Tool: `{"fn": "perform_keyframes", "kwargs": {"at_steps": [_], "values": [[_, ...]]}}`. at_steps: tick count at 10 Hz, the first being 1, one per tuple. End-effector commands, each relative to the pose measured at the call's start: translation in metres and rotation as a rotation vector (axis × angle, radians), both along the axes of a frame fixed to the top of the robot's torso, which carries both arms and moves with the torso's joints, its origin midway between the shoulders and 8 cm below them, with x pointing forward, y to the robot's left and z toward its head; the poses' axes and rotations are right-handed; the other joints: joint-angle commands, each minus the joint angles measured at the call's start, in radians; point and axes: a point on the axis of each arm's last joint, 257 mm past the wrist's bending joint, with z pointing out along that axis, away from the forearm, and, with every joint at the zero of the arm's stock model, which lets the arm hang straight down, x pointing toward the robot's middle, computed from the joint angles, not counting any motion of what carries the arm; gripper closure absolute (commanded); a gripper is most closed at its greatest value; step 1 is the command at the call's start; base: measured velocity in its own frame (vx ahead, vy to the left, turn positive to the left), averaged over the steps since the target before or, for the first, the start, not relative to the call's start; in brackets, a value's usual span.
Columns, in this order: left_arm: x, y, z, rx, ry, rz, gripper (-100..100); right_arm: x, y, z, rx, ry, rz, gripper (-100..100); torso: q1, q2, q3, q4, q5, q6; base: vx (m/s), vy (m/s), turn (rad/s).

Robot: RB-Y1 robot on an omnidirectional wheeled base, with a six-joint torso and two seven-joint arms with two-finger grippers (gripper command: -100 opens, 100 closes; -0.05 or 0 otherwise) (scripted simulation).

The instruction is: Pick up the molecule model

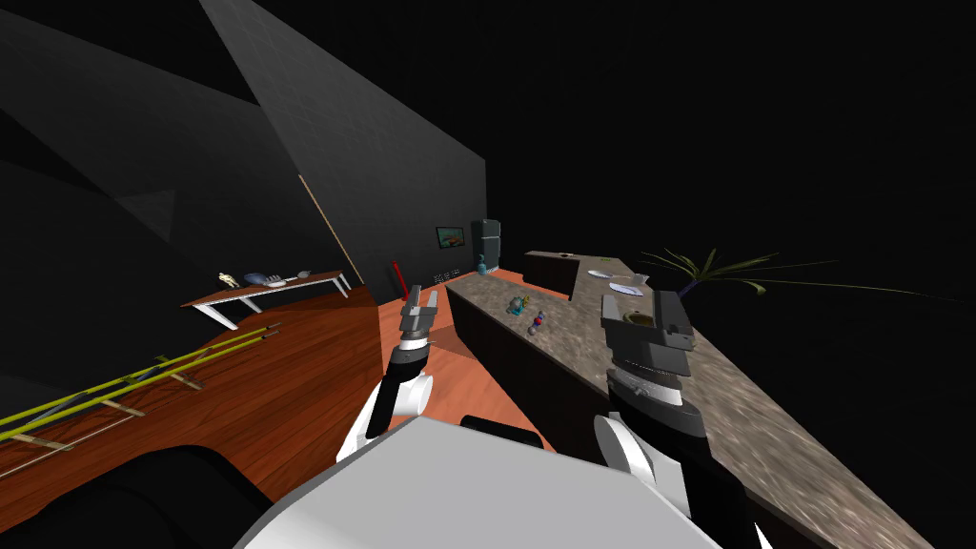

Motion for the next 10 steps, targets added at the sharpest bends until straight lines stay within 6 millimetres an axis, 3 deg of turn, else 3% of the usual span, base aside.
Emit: {"fn": "perform_keyframes", "kwargs": {"at_steps": [1, 7, 10], "values": [[0.000, 0.000, 0.000, 0.000, 0.000, 0.000, 0, 0.006, 0.002, -0.002, -0.012, 0.015, 0.025, -100, 0.000, 0.000, 0.000, 0.000, 0.000, 0.000, 0.004, 0.008, -0.004], [0.000, 0.000, 0.000, 0.000, 0.000, 0.000, 0, 0.055, 0.003, -0.011, 0.022, 0.119, 0.185, -100, 0.002, -0.002, -0.001, 0.000, 0.001, 0.000, 0.018, 0.033, -0.006], [0.000, 0.000, 0.000, 0.000, 0.000, 0.000, 0, 0.070, 0.002, -0.016, 0.043, 0.162, 0.215, -100, 0.002, -0.001, -0.001, 0.000, 0.000, 0.000, 0.011, 0.025, -0.002]]}}
